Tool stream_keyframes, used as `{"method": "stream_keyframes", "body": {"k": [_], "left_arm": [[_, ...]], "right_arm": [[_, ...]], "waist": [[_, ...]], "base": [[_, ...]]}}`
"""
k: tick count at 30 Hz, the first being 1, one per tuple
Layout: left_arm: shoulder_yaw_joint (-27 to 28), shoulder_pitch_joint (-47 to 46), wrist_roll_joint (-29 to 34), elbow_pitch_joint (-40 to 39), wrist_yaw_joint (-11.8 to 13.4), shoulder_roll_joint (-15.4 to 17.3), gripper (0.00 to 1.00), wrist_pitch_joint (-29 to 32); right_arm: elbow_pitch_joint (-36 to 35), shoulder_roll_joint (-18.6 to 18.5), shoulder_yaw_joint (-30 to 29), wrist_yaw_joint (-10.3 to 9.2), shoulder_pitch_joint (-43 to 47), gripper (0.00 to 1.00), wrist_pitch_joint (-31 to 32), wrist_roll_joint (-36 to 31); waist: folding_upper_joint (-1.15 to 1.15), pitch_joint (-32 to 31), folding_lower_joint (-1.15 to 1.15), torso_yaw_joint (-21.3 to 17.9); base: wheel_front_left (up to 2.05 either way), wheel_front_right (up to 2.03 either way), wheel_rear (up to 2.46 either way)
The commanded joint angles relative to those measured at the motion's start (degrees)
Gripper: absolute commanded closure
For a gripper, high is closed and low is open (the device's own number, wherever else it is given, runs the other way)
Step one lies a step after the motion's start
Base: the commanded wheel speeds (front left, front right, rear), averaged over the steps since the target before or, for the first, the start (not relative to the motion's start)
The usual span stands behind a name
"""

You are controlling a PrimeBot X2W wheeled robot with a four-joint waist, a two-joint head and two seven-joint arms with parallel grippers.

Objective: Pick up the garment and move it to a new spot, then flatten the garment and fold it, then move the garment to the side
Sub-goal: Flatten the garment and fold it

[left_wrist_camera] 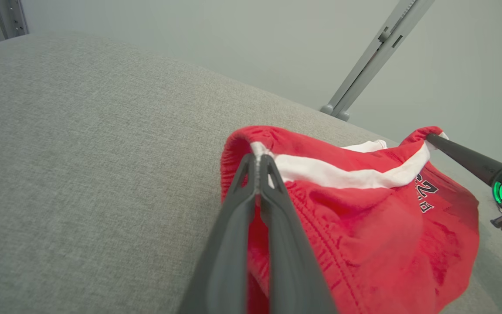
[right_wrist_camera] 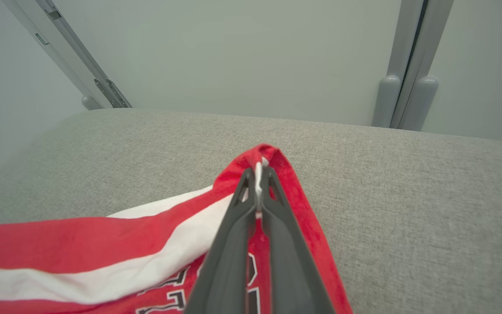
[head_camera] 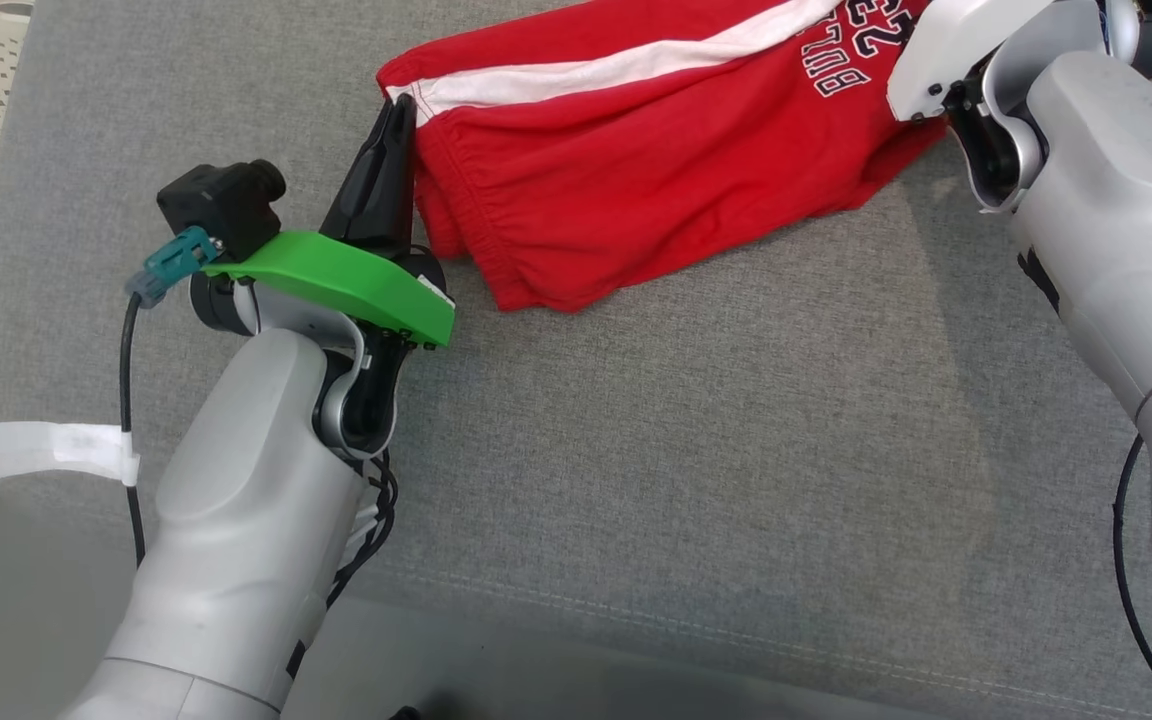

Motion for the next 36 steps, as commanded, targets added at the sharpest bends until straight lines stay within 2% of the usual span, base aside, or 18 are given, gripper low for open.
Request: {"method": "stream_keyframes", "body": {"k": [1, 2, 3, 4, 5, 6, 14, 20, 28, 36], "left_arm": [[0.2, -0.9, 0.5, 0.2, -0.1, -0.1, 1.0, -0.1], [0.3, -0.9, 0.7, 0.4, -0.1, -0.2, 1.0, -0.1], [0.3, -0.9, 0.7, 0.4, -0.1, -0.2, 1.0, -0.1], [0.4, -1.0, 0.9, 0.5, -0.1, -0.3, 0.7, -0.1], [0.7, -1.1, 1.3, 0.6, -0.1, -0.3, 0.27, -0.1], [1.1, -1.1, 1.8, 0.6, -0.1, -0.3, 0.0, -0.1], [3.2, 0.9, 5.6, 0.1, -0.1, -0.5, 0.0, -0.1], [7.0, 4.1, 9.5, -3.1, -0.1, -0.3, 0.0, -0.1], [11.7, 10.0, 17.6, -10.7, -0.1, -0.5, 0.0, -0.1], [18.0, 17.8, 27.6, -19.3, -0.1, -1.0, 0.0, -0.1]], "right_arm": [[0.2, 0.1, 0.4, -0.01, -1.0, 0.5, -0.3, 0.3], [0.2, 0.0, 0.6, -0.01, -1.1, 0.03, -0.3, 0.2], [0.2, 0.0, 0.6, -0.01, -1.1, 0.03, -0.3, 0.2], [0.2, 0.0, 0.7, -0.01, -1.2, 0.0, -0.4, 0.2], [0.1, 0.1, 0.7, -0.01, -1.2, 0.0, -0.4, 0.4], [0.0, 0.1, 0.9, -0.01, -1.2, 0.0, -0.5, 0.4], [-1.4, -0.7, 1.1, -0.01, 0.1, 0.0, -0.5, 1.6], [-4.5, -2.2, 1.0, -0.01, 2.5, 0.0, -0.5, 0.9], [-9.8, -4.5, -0.2, -0.01, 7.2, 0.0, -0.5, -2.2], [-14.2, -6.3, -4.4, -0.01, 14.8, 0.0, -0.5, -5.0]], "waist": [[0.0, 0.1, -0.01, -0.1], [0.0, 0.2, -0.01, -0.1], [0.0, 0.2, -0.01, -0.1], [0.0, 0.3, -0.01, -0.1], [0.0, 0.3, -0.01, -0.1], [0.0, 0.4, -0.01, -0.1], [0.0, -0.6, -0.01, -0.6], [0.0, -3.0, -0.01, -1.6], [0.0, -6.3, -0.01, -2.5], [0.0, -10.4, -0.01, -3.5]], "base": [[0.0, 0.0, 0.0], [0.0, 0.0, 0.0], [0.0, 0.0, 0.0], [0.0, 0.0, 0.0], [0.0, 0.0, 0.0], [0.0, 0.0, 0.0], [0.0, 0.0, 0.0], [0.0, 0.0, 0.0], [0.0, 0.0, 0.0], [0.0, 0.0, 0.0]]}}
